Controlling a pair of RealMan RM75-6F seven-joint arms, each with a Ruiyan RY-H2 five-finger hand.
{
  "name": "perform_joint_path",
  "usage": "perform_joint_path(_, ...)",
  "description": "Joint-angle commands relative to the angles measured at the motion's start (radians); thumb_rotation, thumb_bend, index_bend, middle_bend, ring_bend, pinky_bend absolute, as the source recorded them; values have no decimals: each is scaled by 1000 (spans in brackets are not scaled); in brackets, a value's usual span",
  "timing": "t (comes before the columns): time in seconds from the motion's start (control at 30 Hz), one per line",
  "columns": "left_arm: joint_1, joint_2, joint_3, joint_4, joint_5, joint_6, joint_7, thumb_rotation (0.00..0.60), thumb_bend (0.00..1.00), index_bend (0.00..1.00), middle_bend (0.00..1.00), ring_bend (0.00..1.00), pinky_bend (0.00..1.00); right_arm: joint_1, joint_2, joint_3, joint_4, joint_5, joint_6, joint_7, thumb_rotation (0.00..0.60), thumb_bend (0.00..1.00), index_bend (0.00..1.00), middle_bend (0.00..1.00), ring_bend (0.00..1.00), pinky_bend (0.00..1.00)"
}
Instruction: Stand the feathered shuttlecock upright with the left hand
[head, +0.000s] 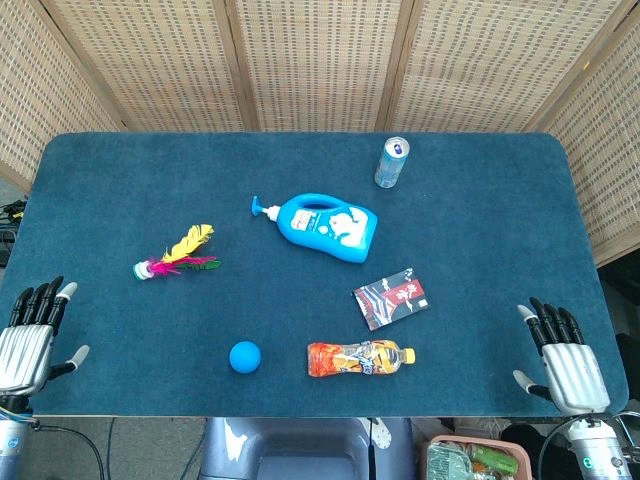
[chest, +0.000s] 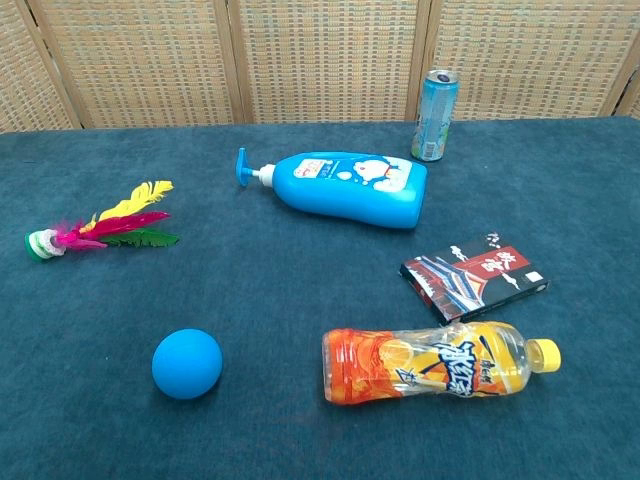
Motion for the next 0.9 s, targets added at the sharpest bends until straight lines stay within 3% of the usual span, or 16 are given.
perform_joint_path(0.03,1,1,0,-1,0,1,-1,600,236,0,0,0,0,1,-1,-1,1,-1,-2,-3,600,169,49,0,0,0)
perform_joint_path(0.73,-5,-5,1,2,1,-11,4,600,236,2,0,0,0,-1,2,-1,-4,1,-1,3,600,169,49,0,0,0)
perform_joint_path(0.9,-9,-11,-1,4,-3,-16,0,600,236,41,0,0,0,1,1,-1,-4,1,-4,1,600,169,49,0,0,0)
